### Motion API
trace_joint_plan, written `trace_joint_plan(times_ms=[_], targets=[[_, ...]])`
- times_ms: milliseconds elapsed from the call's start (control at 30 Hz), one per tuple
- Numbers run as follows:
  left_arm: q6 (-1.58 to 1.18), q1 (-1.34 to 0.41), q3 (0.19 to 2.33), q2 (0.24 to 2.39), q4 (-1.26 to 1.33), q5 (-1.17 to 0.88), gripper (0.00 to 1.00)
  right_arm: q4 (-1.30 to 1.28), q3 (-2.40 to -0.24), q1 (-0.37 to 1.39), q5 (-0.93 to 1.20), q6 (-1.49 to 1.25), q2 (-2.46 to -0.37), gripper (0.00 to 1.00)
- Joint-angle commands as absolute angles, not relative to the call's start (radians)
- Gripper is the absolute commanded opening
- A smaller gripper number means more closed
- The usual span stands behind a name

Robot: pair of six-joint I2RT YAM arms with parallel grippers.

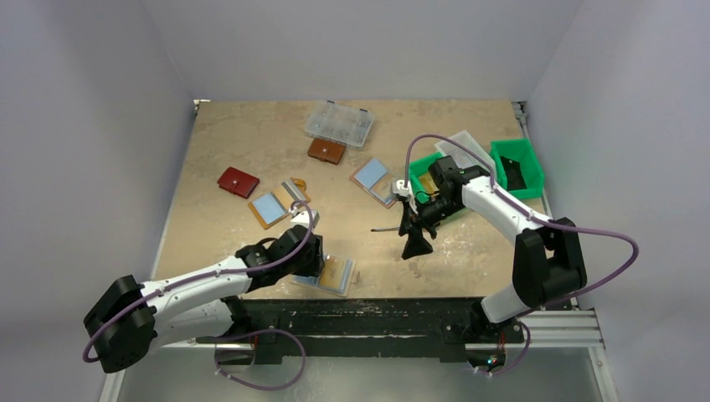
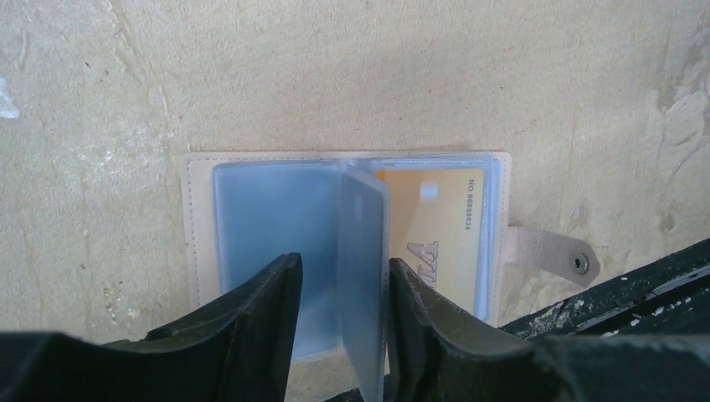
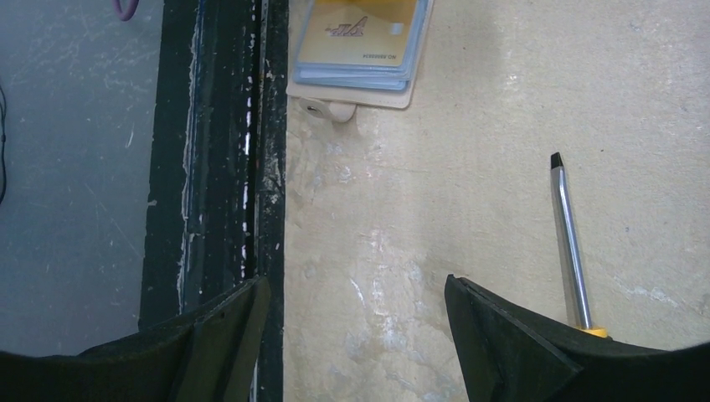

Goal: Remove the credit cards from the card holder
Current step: Remove the credit card from the card holder.

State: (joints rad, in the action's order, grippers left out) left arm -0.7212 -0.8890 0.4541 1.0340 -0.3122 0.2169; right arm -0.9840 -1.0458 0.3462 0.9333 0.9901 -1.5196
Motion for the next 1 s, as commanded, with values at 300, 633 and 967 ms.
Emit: trace_joint_plan(times_ms=[300, 633, 967], targets=[[-0.711, -0.869, 0.479, 0.970, -0.307, 0.188, 0.30, -1.008, -1.086, 0.360, 0.933, 1.014, -1.524, 0.85], [-0.716, -0.858, 0.448, 0.992, -0.271, 0.168, 0.00, -1.009, -1.085, 0.372, 0.943, 1.012, -1.526, 0.85], [-0.701, -0.850, 0.394, 0.940, -0.121, 0.117, 0.00, -1.015, -1.092, 0.413, 1.011, 1.011, -1.531, 0.84]])
